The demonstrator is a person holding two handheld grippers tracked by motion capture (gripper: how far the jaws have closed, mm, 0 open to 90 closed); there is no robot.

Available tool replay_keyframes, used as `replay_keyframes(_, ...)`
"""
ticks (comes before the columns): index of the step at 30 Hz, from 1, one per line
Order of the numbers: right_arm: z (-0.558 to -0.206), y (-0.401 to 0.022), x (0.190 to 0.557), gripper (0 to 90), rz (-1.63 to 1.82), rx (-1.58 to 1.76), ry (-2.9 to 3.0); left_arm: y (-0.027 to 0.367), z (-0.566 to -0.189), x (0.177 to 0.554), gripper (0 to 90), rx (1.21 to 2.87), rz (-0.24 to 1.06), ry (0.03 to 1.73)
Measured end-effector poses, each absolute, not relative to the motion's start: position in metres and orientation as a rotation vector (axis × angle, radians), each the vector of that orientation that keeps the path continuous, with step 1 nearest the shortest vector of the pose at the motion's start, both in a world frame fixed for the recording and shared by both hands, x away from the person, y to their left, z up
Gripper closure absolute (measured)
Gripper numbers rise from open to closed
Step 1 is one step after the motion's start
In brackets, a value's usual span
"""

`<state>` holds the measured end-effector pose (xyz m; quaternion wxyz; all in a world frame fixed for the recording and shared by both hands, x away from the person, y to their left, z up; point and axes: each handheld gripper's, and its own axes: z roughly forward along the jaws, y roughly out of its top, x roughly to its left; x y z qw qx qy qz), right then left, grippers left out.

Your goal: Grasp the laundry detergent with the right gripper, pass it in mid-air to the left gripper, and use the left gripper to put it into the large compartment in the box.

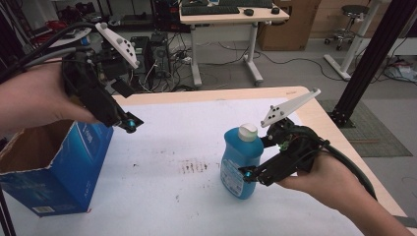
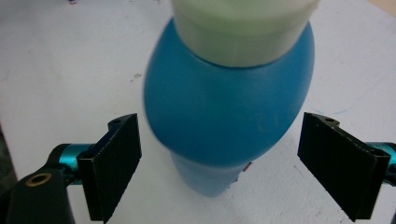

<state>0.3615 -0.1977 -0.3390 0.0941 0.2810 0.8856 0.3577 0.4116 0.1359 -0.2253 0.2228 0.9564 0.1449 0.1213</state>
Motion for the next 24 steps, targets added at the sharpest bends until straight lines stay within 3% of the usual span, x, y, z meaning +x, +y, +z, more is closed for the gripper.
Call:
replay_keyframes(21,-0.356,-0.183,0.363,12.9,1.06,0.854,2.592,0.137,-0.225,0.411,18.0,2.639,0.342,0.411)
replay_keyframes(24,-0.355,-0.183,0.363,18.3,1.079,0.863,2.591,0.137,-0.225,0.411,17.9,2.639,0.346,0.408)
